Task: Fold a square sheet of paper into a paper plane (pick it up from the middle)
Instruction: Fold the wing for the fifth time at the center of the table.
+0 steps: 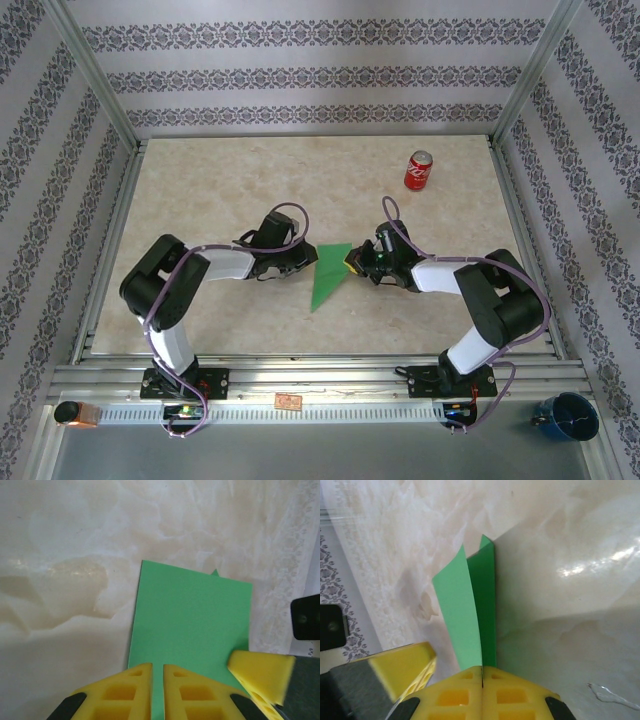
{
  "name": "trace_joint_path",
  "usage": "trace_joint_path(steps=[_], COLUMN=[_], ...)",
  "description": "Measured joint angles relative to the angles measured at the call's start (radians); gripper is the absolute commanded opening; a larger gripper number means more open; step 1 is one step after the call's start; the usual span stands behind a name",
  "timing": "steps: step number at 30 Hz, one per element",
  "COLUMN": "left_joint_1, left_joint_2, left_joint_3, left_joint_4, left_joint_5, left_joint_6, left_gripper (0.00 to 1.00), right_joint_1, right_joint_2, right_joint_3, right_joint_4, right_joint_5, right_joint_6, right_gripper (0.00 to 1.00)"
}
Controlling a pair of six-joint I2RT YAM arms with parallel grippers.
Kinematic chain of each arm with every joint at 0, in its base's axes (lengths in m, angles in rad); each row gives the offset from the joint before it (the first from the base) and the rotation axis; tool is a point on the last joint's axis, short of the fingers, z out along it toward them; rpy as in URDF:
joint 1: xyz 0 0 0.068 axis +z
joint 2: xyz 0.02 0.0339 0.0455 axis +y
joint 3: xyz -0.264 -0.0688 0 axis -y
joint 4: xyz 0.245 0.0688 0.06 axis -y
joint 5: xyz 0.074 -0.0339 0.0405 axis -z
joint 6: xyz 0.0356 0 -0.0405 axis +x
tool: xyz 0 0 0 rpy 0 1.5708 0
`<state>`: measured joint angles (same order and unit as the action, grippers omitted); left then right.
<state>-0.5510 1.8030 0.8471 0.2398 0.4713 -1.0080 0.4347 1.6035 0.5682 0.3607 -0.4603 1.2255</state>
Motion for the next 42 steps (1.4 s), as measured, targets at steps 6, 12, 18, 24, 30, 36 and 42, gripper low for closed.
trace_joint_path(steps=[6,12,18,24,30,36,42], left_joint_1=[-0.002,-0.006,-0.006,-0.005,-0.005,-0.005,-0.005], left_joint_2=[0.04,0.053,0.071,0.076,0.079,0.083,0.083], left_joint_3=[0.003,0.003,0.003,0.005,0.018,0.021,0.021], left_joint_4=[0.04,0.066,0.056,0.056,0.034,0.034,0.034], left_joint_5=[0.027,0.047,0.05,0.062,0.071,0.082,0.083], left_joint_6=[-0.022,-0.029,-0.028,-0.021,0.001,0.01,0.01], left_gripper=[0.13,0.1,0.07,0.07,0.07,0.07,0.07], right_joint_1=[0.0,0.0,-0.007,-0.031,-0.093,-0.113,-0.113], right_joint_2=[0.013,0.023,0.029,0.082,0.085,0.111,0.146], right_joint_3=[-0.005,-0.006,-0.001,0.05,0.06,0.114,0.126], right_joint_4=[0.061,0.078,0.069,0.025,-0.053,-0.089,-0.089], right_joint_5=[-0.012,-0.021,-0.073,-0.183,-0.246,-0.324,-0.358], right_joint_6=[0.011,0.011,-0.025,-0.115,-0.208,-0.272,-0.288], right_gripper=[0.04,0.09,0.16,0.22,0.19,0.19,0.18])
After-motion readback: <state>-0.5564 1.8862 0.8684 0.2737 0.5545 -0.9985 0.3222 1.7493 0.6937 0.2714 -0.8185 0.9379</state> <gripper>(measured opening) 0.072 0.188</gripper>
